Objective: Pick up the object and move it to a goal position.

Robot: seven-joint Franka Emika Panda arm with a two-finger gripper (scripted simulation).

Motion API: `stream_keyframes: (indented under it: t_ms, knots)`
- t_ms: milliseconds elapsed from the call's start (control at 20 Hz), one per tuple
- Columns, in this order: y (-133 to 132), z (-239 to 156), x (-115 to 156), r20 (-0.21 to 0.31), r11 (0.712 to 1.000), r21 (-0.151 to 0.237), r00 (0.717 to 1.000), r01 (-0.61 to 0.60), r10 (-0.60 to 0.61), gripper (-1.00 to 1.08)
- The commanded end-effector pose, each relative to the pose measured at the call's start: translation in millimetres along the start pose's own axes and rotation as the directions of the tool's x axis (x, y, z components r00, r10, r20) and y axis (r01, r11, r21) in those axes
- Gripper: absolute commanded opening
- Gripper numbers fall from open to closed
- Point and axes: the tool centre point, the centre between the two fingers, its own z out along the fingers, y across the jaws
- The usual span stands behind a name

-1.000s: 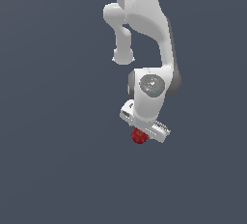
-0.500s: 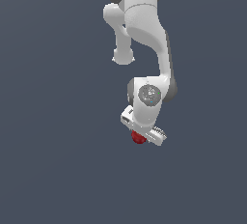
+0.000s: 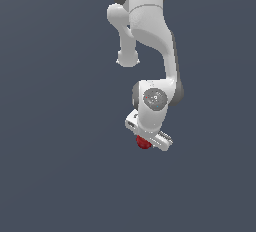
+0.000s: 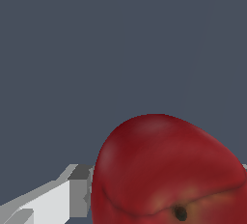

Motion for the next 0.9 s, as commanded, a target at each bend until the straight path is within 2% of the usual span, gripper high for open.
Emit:
stream_keyframes:
  t_ms: [0, 450, 850]
  knots:
    - [0.1, -0.3, 0.6, -0.001, 1.0, 0.0, 1.0, 0.0, 0.0, -1.0]
    - [-1.6, -13.1, -4.3, 0.0, 1.0, 0.0, 1.0, 0.0, 0.0, -1.0]
    - [-7.7, -63.3, -20.2, 0.0, 1.0, 0.0, 1.0, 0.0, 0.0, -1.0]
